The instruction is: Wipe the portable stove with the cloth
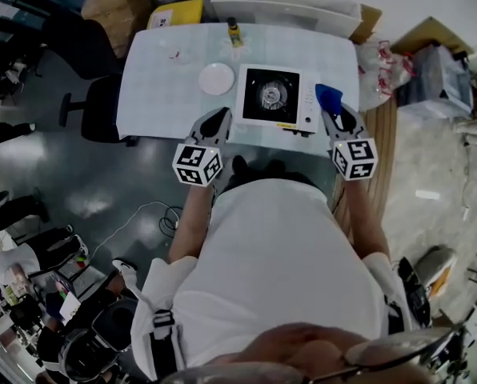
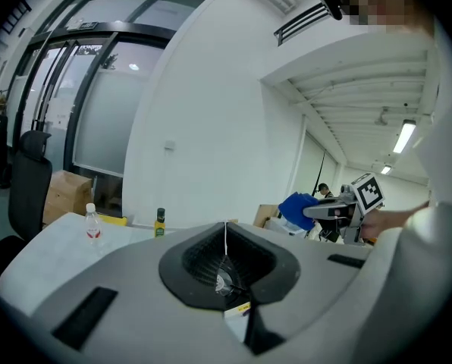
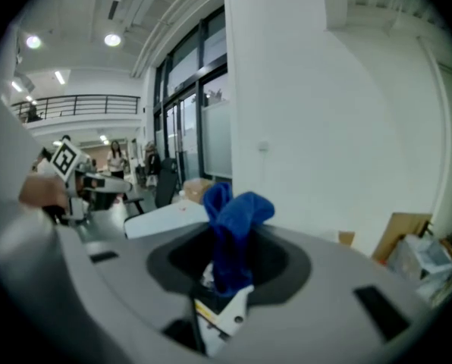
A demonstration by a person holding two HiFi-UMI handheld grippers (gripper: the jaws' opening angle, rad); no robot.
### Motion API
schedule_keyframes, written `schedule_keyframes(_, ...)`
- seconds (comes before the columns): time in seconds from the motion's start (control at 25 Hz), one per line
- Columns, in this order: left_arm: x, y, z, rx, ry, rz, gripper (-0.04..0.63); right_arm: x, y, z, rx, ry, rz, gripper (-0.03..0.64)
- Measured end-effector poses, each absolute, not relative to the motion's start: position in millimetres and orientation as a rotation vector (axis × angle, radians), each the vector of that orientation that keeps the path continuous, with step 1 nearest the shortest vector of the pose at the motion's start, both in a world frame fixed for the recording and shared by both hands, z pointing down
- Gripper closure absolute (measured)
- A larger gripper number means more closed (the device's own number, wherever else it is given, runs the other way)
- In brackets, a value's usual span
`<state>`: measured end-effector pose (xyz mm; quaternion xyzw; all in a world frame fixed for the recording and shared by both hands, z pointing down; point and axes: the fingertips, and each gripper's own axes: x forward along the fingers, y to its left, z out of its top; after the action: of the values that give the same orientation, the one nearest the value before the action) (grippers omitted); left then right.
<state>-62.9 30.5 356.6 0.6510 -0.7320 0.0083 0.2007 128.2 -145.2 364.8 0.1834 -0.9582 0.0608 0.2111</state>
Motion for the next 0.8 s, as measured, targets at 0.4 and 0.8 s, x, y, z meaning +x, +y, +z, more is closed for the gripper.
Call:
schedule_keyframes(0.4, -81.4, 41.1, 342.5, 1.891, -2.05, 0.04, 0.56, 126.7, -129.9, 345.1, 0.556, -2.715, 0.167, 0.48)
schedule_keyframes(0.8, -93.1, 33.6, 335.9, 1.911, -2.042, 0.034, 0.558, 123.8, -134.9, 334.6, 0.599, -2.728, 0.18, 0.48)
